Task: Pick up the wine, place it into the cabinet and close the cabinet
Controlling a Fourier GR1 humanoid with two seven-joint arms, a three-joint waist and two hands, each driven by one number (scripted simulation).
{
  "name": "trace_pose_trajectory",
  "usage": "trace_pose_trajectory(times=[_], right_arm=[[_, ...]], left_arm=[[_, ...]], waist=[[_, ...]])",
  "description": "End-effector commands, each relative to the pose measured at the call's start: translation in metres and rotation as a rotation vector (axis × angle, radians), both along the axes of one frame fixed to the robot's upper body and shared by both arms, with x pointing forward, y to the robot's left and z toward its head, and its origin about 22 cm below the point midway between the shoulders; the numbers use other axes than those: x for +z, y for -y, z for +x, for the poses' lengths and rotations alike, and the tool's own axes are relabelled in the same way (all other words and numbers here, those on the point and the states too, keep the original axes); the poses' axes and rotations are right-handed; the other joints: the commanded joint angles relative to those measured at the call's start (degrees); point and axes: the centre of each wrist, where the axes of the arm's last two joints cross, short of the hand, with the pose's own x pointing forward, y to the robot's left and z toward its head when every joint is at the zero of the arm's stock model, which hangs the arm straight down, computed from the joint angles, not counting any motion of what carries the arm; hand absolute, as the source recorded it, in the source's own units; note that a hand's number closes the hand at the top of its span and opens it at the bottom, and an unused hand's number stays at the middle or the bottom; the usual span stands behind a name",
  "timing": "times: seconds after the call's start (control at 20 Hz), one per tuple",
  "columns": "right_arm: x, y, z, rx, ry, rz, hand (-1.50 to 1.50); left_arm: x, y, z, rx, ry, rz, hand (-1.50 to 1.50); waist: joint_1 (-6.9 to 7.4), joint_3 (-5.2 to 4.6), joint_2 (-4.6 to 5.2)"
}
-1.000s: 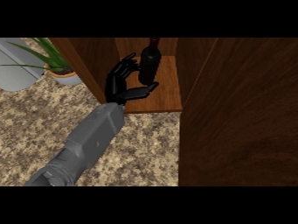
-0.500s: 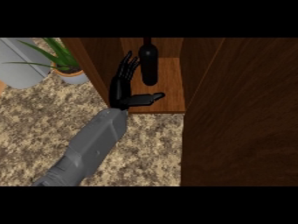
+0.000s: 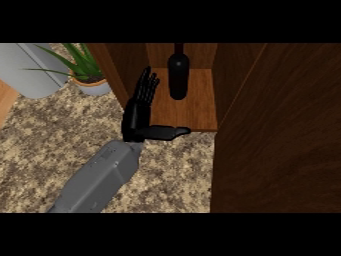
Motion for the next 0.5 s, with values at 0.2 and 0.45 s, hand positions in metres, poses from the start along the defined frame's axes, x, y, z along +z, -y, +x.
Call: trace_pose_trajectory(times=[0.2,0.45], right_arm=[[0.008,-0.004,0.013,-0.018,0.008,0.010,-1.50],[-0.002,0.003,0.005,0.021,0.025,-0.016,-1.50]], left_arm=[[0.054,-0.019,-0.063,-0.091,0.045,0.004,-1.50],[0.068,-0.041,-0.103,-0.083,0.038,-0.003,-1.50]], waist=[[0.36,0.12,0.05],[-0.74,0.11,0.35]])
